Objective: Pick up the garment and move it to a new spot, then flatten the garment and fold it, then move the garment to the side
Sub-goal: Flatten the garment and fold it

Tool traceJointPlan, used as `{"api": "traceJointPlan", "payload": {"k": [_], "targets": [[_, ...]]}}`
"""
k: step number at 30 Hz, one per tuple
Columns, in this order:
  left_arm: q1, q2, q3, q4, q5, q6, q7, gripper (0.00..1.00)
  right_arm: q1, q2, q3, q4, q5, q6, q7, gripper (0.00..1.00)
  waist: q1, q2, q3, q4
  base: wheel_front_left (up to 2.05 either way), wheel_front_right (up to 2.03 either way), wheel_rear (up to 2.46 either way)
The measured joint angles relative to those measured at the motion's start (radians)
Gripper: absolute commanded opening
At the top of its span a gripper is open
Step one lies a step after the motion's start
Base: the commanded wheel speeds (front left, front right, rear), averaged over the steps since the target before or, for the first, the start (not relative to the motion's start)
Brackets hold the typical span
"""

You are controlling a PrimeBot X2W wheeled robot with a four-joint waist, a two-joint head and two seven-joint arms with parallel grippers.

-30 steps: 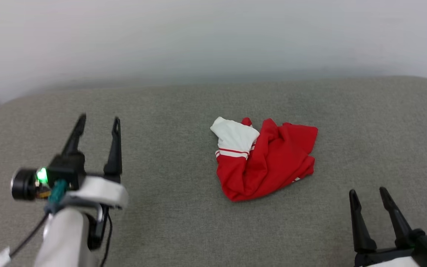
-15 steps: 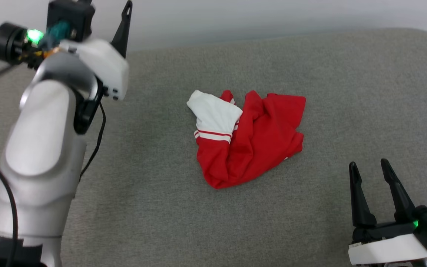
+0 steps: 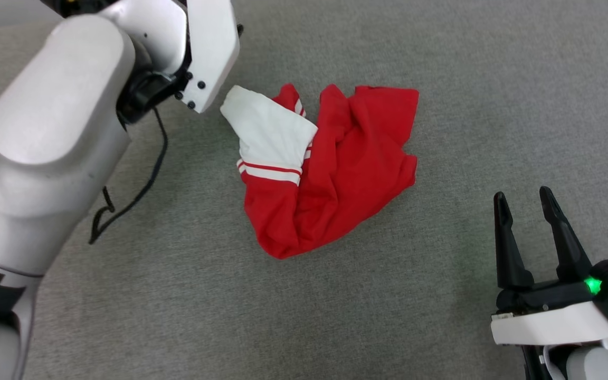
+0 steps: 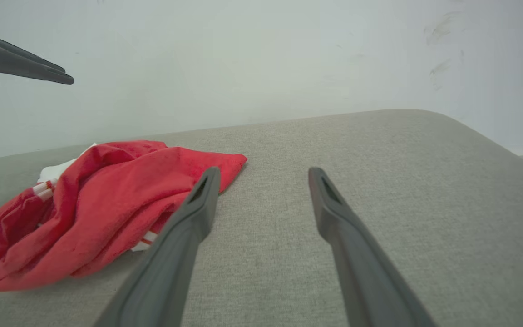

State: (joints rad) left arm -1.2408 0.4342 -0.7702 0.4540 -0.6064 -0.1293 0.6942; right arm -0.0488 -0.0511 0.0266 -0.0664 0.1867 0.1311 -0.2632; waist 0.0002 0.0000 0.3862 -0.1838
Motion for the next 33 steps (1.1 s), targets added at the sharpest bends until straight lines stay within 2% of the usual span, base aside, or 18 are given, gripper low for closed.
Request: {"api": "traceJointPlan", "payload": {"k": [7,13,19,20,21,26,33], "targets": [[-0.098,0.057,-0.207,-0.021,-0.154,0.000,0.252,1.00,-0.044,0.000,0.014,-0.010,0.018,0.000,0.000,1.00,0.0000,0.0000,0.081,-0.044,0.00,0.00,0.00],[-0.149,0.105,-0.359,-0.032,-0.204,0.000,0.343,1.00,-0.077,0.000,0.028,-0.017,0.031,0.000,0.000,1.00,0.0000,0.0000,0.139,-0.076,0.00,0.00,0.00],[-0.192,0.132,-0.452,-0.032,-0.245,0.000,0.361,1.00,-0.096,0.000,0.038,-0.019,0.036,0.000,0.000,1.00,-0.0001,0.0000,0.176,-0.102,0.00,0.00,0.00],[-0.199,0.136,-0.461,-0.035,-0.247,0.000,0.369,0.80,-0.096,0.000,0.038,-0.019,0.036,0.000,0.000,1.00,-0.0001,0.0000,0.179,-0.105,0.00,0.00,0.00],[-0.202,0.141,-0.468,-0.040,-0.252,0.000,0.374,0.00,-0.096,0.000,0.038,-0.019,0.036,0.000,0.000,1.00,-0.0001,0.0000,0.181,-0.108,0.00,0.00,0.00],[-0.199,0.152,-0.497,-0.069,-0.271,0.000,0.344,0.00,-0.095,0.000,0.029,-0.014,0.031,0.000,0.000,1.00,-0.0001,0.0000,0.165,-0.099,0.00,0.00,0.00],[-0.191,0.182,-0.509,-0.129,-0.305,0.000,0.164,0.00,-0.068,0.000,0.010,-0.007,-0.004,0.000,0.000,1.00,-0.0001,0.0000,0.091,-0.053,0.00,0.00,0.00]]}}
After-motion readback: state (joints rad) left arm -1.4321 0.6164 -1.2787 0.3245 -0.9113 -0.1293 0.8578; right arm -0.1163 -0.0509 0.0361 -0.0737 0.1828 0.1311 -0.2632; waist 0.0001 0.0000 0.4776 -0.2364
